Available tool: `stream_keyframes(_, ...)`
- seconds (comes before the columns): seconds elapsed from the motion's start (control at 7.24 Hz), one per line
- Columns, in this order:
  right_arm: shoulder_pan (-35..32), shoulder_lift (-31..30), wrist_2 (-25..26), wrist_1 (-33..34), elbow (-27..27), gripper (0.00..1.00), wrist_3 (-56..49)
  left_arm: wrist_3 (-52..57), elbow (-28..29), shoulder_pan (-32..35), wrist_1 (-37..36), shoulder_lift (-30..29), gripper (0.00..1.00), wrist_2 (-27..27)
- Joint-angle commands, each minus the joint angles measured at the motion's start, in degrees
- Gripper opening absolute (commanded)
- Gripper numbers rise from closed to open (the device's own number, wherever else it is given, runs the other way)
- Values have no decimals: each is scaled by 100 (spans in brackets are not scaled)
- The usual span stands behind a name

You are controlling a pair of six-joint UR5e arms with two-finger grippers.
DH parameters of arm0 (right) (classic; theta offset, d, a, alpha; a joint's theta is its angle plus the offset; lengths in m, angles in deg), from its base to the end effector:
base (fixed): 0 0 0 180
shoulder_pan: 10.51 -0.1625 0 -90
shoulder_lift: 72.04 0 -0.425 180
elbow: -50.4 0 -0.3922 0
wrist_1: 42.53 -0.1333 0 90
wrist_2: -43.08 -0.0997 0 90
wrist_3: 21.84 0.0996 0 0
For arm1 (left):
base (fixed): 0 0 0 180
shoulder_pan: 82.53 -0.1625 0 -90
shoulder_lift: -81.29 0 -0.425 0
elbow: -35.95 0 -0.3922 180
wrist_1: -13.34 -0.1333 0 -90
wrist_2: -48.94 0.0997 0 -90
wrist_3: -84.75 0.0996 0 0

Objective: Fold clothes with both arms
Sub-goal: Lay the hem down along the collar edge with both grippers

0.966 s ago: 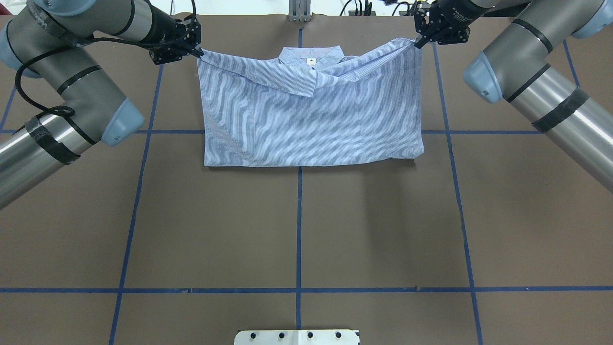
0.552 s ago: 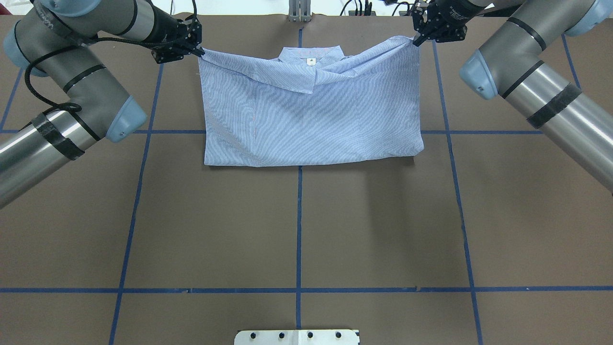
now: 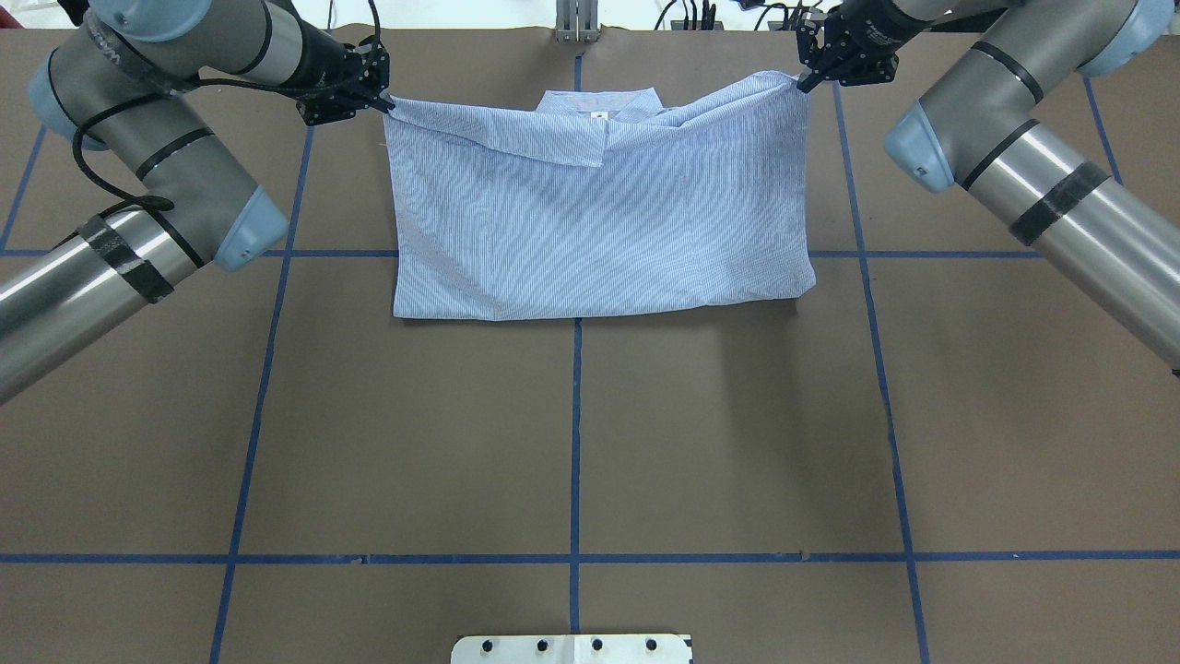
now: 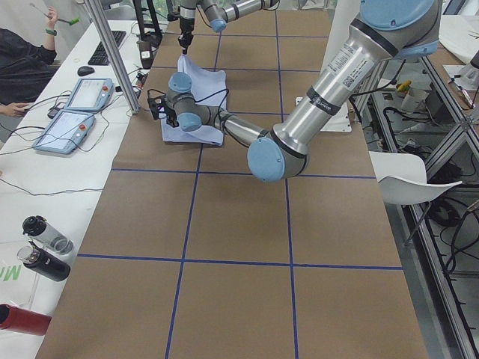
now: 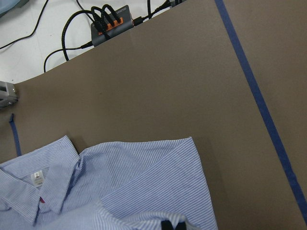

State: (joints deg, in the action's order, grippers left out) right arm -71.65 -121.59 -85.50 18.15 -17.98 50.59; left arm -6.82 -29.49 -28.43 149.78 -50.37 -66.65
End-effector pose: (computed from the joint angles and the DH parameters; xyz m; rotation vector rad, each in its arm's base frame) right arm -0.3100 -0.7100 0.3370 0.0230 -1.0299 0.4100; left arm 0.3855 -0.6866 0.3155 0.1258 1.1717 -0.6120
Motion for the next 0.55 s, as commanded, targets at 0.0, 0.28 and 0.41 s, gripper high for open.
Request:
stream_keyframes(0.0,32,7,8,-30,150,0,-2,-1,339,-49,146,-114,0,19)
stream_keyframes(0.28,32,7,52,-30,203,0,-10,8,340,-93,146,-106,0,142)
stream_keyframes(0.41,32,15,61,-30,203,0,-10,-1,340,-93,146,-115,0,142)
